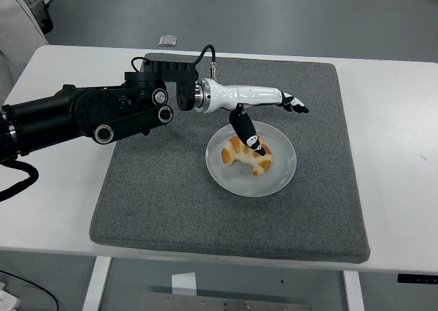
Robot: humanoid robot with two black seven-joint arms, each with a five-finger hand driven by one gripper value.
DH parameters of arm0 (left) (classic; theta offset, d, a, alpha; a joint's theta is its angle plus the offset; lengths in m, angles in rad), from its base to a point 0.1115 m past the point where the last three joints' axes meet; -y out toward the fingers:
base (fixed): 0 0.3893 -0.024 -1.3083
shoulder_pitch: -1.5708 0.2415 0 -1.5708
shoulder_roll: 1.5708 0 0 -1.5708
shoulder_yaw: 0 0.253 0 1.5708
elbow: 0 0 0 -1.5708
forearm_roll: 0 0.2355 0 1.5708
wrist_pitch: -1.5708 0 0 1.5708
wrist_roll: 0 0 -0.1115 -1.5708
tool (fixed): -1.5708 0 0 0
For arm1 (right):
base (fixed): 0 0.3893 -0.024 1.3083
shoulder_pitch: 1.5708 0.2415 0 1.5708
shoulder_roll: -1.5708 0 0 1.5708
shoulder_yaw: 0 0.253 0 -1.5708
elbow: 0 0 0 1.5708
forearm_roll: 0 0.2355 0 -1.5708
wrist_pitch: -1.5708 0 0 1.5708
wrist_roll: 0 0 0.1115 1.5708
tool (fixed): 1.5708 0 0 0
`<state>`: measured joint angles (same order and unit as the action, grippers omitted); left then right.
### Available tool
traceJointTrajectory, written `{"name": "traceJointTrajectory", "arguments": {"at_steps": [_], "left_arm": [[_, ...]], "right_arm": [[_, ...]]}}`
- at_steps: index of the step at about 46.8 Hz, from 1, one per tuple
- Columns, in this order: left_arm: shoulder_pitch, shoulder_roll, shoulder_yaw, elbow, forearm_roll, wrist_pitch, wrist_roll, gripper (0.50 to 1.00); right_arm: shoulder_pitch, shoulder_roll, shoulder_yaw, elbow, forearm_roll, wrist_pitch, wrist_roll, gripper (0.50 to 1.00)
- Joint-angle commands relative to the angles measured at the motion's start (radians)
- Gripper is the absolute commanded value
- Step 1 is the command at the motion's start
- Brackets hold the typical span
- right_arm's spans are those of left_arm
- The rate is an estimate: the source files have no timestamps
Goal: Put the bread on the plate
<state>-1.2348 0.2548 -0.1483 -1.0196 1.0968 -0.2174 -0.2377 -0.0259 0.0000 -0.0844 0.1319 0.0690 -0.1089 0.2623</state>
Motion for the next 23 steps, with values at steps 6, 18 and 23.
{"name": "traceJointTrajectory", "arguments": {"at_steps": [6,18,23], "left_arm": [[-0.002,0.035,-0.027,0.004,-0.106,0.003,0.000,0.996],[0.015,0.113,-0.100,0.032,-0.372,-0.010,0.003,0.994],[0.014,0.155,-0.102,0.050,-0.489,-0.011,0.004,0.994]], "right_arm": [[0.000,0.000,0.000,0.000,0.000,0.000,0.000,0.932],[0.000,0.000,0.000,0.000,0.000,0.000,0.000,0.932],[0.000,0.000,0.000,0.000,0.000,0.000,0.000,0.932]]}}
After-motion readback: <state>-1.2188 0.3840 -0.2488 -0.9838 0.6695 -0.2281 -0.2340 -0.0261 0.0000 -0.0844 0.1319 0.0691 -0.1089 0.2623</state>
